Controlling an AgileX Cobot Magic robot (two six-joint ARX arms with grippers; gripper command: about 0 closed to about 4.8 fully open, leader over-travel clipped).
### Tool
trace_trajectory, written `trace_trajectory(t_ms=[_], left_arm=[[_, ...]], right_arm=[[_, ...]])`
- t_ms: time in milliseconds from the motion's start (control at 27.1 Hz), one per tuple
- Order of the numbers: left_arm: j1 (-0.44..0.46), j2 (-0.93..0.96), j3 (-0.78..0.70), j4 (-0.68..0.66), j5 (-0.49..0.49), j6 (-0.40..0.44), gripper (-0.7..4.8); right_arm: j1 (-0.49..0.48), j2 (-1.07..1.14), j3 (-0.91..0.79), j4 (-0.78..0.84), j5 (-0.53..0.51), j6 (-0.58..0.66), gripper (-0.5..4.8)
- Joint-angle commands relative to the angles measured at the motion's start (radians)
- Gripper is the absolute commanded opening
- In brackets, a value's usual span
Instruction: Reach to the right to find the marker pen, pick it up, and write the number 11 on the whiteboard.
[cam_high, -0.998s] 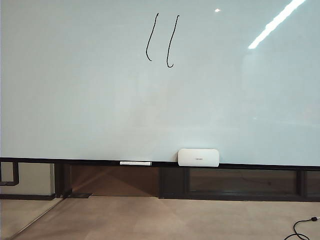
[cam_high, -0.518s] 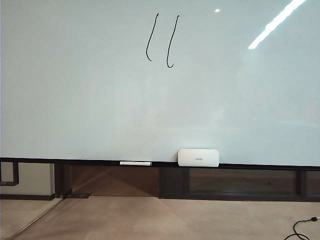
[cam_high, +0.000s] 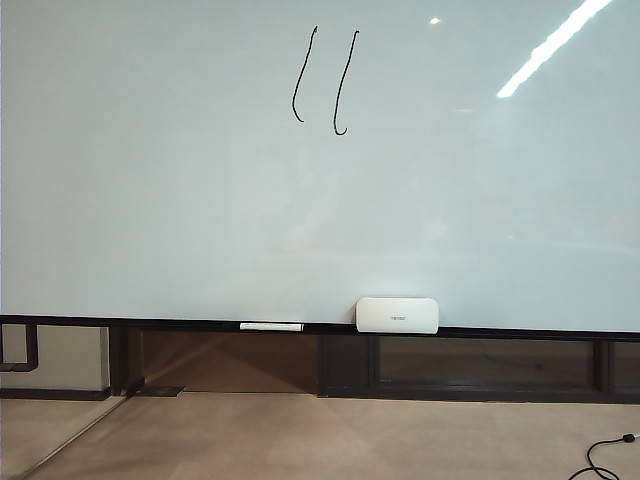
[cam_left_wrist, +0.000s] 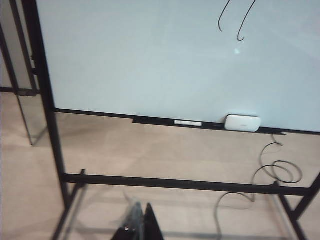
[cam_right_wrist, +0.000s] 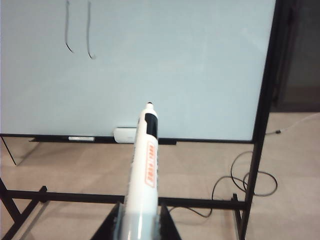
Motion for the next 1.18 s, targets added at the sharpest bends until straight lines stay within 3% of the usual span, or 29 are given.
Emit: trace_trajectory(t_ms=[37,259,333,665,924,1109,1183], left_arm=[[0.042,0.002,-0.045,0.069,0.051,-0.048,-0.06],[0.08,0.002,-0.17,0.252,0.081,-0.081,-0.05],[0.095,0.002,-0.21,0.32,0.082,-0.121,-0.06],[0.141,0.002,-0.399,0.608,0.1,-0.132,-0.05],[0.147,0.006,-0.575,0.682,0.101,-0.164,-0.05],[0.148,0.005,-0.663,0.797,0.107,-0.315,-0.06],[0.148,0.006,-0.677,0.871,0.103,-0.304,-0.05]], right_arm=[[-0.003,0.003,-0.011,0.033,0.021,-0.028,-0.02],[-0.001,0.003,-0.087,0.105,0.035,-0.053,-0.02],[0.0,0.003,-0.135,0.161,0.038,-0.053,-0.02],[-0.001,0.003,-0.415,0.485,-0.008,0.0,-0.01],[0.003,0.002,-0.618,0.669,-0.051,0.027,-0.01],[0.003,0.002,-0.732,0.722,-0.047,0.089,-0.01],[0.003,0.002,-0.772,0.76,-0.047,0.09,-0.02]])
